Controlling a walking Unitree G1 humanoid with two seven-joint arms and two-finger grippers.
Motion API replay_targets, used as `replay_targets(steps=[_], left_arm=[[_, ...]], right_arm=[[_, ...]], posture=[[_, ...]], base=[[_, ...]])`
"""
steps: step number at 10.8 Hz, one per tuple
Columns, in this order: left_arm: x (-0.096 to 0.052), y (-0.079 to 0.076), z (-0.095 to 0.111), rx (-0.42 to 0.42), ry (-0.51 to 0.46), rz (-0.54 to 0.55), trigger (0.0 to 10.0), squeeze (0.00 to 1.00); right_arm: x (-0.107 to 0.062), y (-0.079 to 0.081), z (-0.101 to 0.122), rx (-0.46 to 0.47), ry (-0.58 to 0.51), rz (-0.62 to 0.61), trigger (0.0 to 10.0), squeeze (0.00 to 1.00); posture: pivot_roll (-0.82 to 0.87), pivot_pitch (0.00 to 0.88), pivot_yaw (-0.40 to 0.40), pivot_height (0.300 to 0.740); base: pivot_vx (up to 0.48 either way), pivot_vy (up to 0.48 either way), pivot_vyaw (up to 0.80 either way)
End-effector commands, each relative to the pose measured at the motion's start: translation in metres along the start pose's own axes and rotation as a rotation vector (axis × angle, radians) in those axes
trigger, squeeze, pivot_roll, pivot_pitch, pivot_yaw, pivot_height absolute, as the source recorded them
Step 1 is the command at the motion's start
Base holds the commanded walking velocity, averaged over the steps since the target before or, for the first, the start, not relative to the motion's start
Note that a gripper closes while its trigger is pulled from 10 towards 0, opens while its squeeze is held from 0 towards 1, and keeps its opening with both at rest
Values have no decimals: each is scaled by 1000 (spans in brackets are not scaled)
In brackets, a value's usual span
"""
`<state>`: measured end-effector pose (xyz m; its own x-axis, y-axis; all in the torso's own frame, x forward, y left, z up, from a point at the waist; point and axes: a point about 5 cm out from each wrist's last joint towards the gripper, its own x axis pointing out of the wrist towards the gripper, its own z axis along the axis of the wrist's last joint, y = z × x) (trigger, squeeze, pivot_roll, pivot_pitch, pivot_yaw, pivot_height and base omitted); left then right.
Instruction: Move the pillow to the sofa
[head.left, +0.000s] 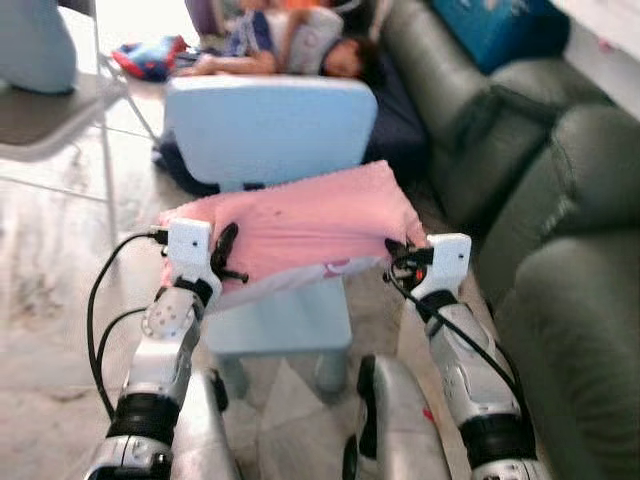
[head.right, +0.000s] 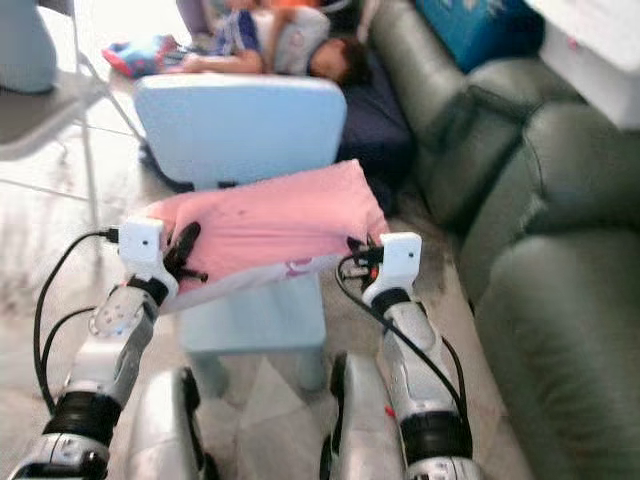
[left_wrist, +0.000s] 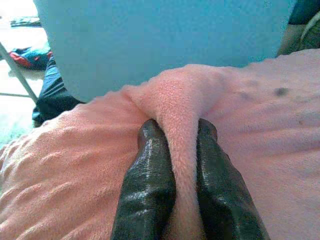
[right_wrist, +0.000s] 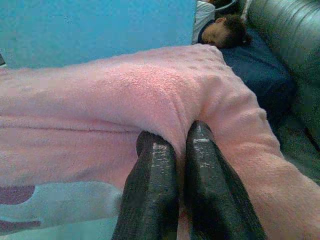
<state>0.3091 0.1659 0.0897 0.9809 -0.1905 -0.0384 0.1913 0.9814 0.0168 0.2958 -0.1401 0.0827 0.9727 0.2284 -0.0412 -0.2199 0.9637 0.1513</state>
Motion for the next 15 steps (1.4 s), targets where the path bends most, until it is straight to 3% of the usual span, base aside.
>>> replay_targets(steps=[1,9,15], left_arm=[[-3,12,1,3,-1,67,10000,0],[-1,9,-2,-4,28,61,10000,0],[-1,5,-7,-19,74,51,10000,0]], right_arm=[[-5,-20,11,-6,-46,-87,10000,0],[-4,-21,23,4,-88,-114,10000,0],[-5,-16,23,16,-83,-96,10000,0]], posture=[[-46,0,-50,602],[-51,0,-49,737],[-47,0,-54,740]], base=[[0,0,0],[0,0,0],[0,0,0]])
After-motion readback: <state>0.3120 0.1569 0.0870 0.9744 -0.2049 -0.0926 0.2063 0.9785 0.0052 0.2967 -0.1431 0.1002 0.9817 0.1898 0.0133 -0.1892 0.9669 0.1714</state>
